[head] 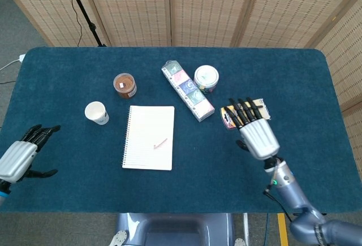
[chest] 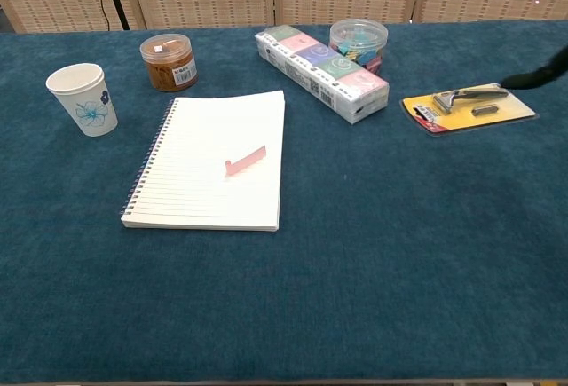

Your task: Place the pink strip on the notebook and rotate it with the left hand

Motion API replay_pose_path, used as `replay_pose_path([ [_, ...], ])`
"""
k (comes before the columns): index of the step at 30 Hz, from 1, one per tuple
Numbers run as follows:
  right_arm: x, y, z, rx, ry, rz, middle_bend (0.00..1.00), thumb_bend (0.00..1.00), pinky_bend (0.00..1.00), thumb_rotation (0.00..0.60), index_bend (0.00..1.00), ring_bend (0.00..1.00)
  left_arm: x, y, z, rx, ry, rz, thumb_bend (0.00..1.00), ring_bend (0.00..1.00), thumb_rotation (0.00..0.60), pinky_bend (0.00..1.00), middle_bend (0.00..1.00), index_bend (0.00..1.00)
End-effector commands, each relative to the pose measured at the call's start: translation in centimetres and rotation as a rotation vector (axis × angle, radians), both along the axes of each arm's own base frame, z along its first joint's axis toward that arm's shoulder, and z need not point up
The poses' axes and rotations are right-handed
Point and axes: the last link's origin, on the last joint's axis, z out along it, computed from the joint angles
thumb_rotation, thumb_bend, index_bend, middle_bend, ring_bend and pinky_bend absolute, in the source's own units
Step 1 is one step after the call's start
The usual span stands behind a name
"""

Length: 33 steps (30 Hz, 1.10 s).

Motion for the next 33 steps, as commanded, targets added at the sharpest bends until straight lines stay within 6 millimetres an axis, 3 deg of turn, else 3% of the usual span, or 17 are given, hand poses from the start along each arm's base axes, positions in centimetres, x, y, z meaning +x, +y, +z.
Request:
replay_pose_path([
  [1,-2.4,2.6,2.1,0.02,-0.035,-0.055,0.0,0.0,0.04,0.6,0.06,0.0,2.0,1.6,-0.5,-0.02,0.017,-0.03,0.0,0.76,0.6,0.75,0.86,0.0],
  [6,-4.9,5.1,4.2,0.049,-0.096,-0.137,0.0,0.0,0.05,0.6,0.05,0.0,4.4,2.9,-1.6,-0.094,0.032,-0.04,0.0,0.91,0.6,0.95,1.0,0.07],
  [10,-8.4,7.9,6.7,0.054,-0.18,-0.243,0.0,0.0,0.05,0.6,0.05,0.0,7.6,5.5,-3.5,-0.117,0.12,-0.103,0.0,0.94,0.6,0.98,1.0,0.1],
  [15,-9.9,9.3,7.9,0.046,-0.268,-0.29,0.0,0.0,0.05,0.6,0.05,0.0,9.7,6.8,-5.9,-0.195,0.148,-0.046,0.0,0.94,0.6,0.98,1.0,0.1],
  [24,-10.4,9.8,8.8,0.026,-0.33,-0.293,0.0,0.0,0.05,0.6,0.06,0.0,13.3,7.9,-10.8,-0.388,0.09,0.021,0.0,0.94,0.6,0.98,1.0,0.11],
  [28,-10.6,9.6,8.7,0.042,-0.333,-0.309,0.0,0.0,0.05,0.6,0.06,0.0,14.3,8.1,-13.2,-0.468,0.077,0.041,0.0,0.94,0.6,0.98,1.0,0.12],
  [33,-10.6,9.6,8.6,0.047,-0.333,-0.311,0.0,0.0,0.05,0.6,0.06,0.0,14.8,8.6,-14.7,-0.489,0.08,0.059,0.0,0.94,0.6,0.98,1.0,0.12],
])
